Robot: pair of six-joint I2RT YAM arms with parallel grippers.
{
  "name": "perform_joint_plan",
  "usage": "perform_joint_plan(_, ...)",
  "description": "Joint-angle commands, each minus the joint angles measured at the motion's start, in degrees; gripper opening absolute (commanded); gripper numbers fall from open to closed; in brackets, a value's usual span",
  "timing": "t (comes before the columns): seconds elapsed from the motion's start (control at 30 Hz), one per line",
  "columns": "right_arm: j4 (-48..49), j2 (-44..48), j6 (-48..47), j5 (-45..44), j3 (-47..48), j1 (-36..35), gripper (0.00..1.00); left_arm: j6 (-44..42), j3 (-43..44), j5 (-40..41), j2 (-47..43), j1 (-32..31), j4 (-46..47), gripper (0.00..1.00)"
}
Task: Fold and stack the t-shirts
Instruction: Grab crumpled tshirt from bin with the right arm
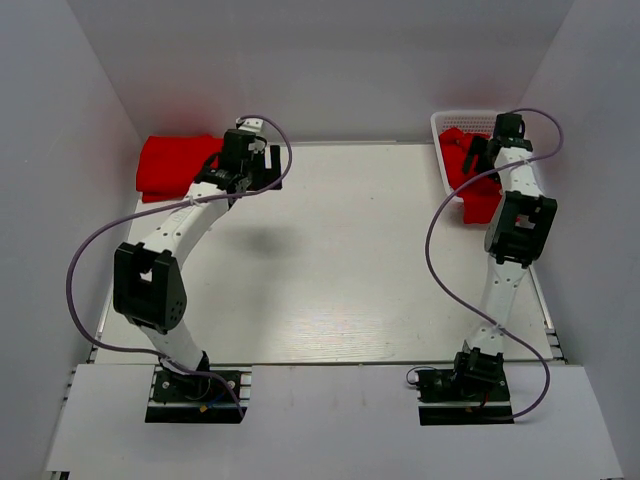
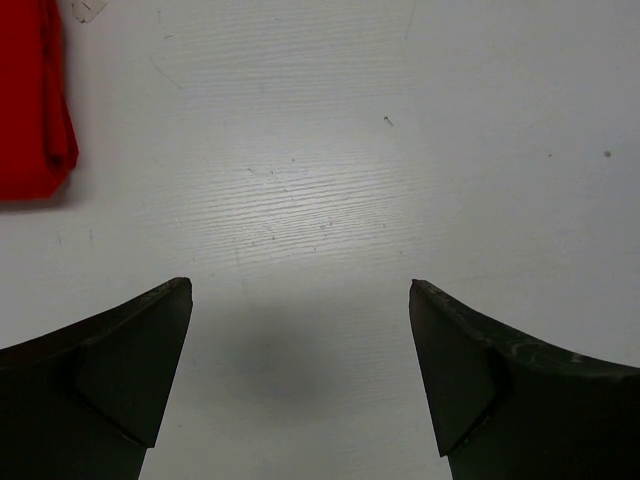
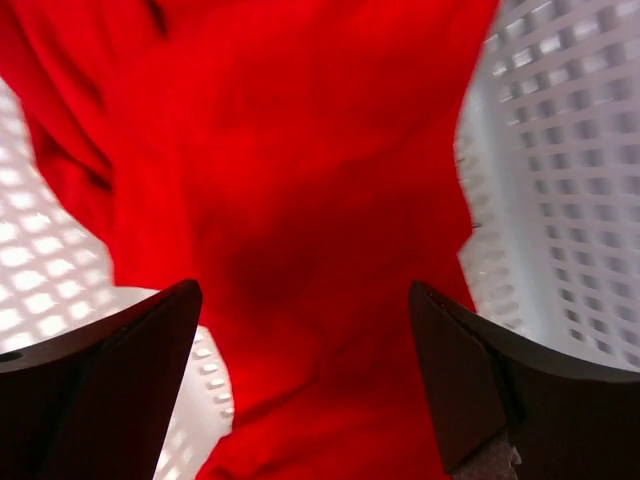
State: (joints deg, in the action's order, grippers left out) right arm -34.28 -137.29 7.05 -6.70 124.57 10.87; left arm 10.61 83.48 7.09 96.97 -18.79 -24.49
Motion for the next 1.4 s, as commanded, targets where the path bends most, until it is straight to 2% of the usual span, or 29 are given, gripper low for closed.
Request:
perform_joint_plan(0.0, 0.36, -0.16, -6.07, 1.68, 2.61, -1.29, 0.90, 2.57, 2.39, -1.38, 1.12, 0.50, -1.35, 1.00)
perform_joint_plan(0.07, 0.44, -1.39, -6.26, 2.47, 1.46, -1.21, 0.90, 4.06, 1.52, -1.38, 1.12, 1.03, -0.83, 1.00)
perform_joint_plan(0.13, 1.32, -2.36, -6.17, 3.09, 1.02, -1.03, 0.76, 4.07, 0.72, -1.38, 1.12, 1.03, -0.03, 1.00)
perform_joint_plan(0.17, 2.19, -3.32, -5.73, 3.01, 0.94, -1.03, 0.63, 4.07, 0.11, -1.38, 1.12, 1.03, 0.67, 1.00)
perform_joint_plan(0.2, 2.46, -3.59, -5.56, 2.66, 0.93, -0.86, 0.45, 4.07, 0.10, -1.38, 1.12, 1.03, 0.67, 1.00)
perform_joint_plan(0.23, 3.25, -3.51, -5.38, 2.31, 0.93, -1.03, 0.19, 4.07, 0.10, -1.38, 1.12, 1.03, 0.67, 1.00)
perform_joint_plan(0.3, 4.40, -2.37, -4.85, 1.78, 1.19, -0.94, 0.00, 4.07, 0.62, -1.38, 1.64, 1.03, 0.67, 1.00)
perform_joint_plan(0.33, 4.75, -1.75, -4.68, 2.04, 1.20, -0.94, 0.00, 4.07, 0.63, -1.38, 1.64, 1.03, 0.67, 1.00)
perform_joint_plan(0.6, 19.93, 17.75, -2.57, 3.18, -3.01, -0.77, 0.00, 2.31, 1.68, -0.76, 1.03, 1.56, 1.20, 1.00)
perform_joint_plan(0.77, 21.28, 25.14, -4.05, 4.06, -2.93, -0.77, 0.00, 1.17, 0.01, -0.76, -0.99, 2.09, 3.65, 1.00)
perform_joint_plan(0.9, 19.61, 25.15, -4.85, 3.44, -3.02, -0.77, 0.00, 0.64, -0.69, -0.76, -1.52, 2.61, 3.66, 1.00)
perform_joint_plan(0.93, 18.56, 23.84, -4.85, 3.36, -2.85, -0.77, 0.14, 0.64, 0.01, -0.76, -1.52, 2.61, 3.66, 1.00)
perform_joint_plan(0.97, 17.85, 23.31, -3.89, 3.10, -2.85, -0.77, 0.45, 0.64, 0.01, -1.29, -1.00, 2.61, 3.66, 1.00)
perform_joint_plan(1.0, 17.50, 22.34, -3.71, 3.62, -2.85, -0.68, 0.89, 0.64, 0.54, -1.29, -0.99, 2.61, 3.66, 1.00)
perform_joint_plan(1.37, 13.82, 13.30, -2.92, 1.52, -0.74, -0.77, 0.89, 1.17, 3.70, -3.13, 3.31, 3.67, 2.00, 1.00)
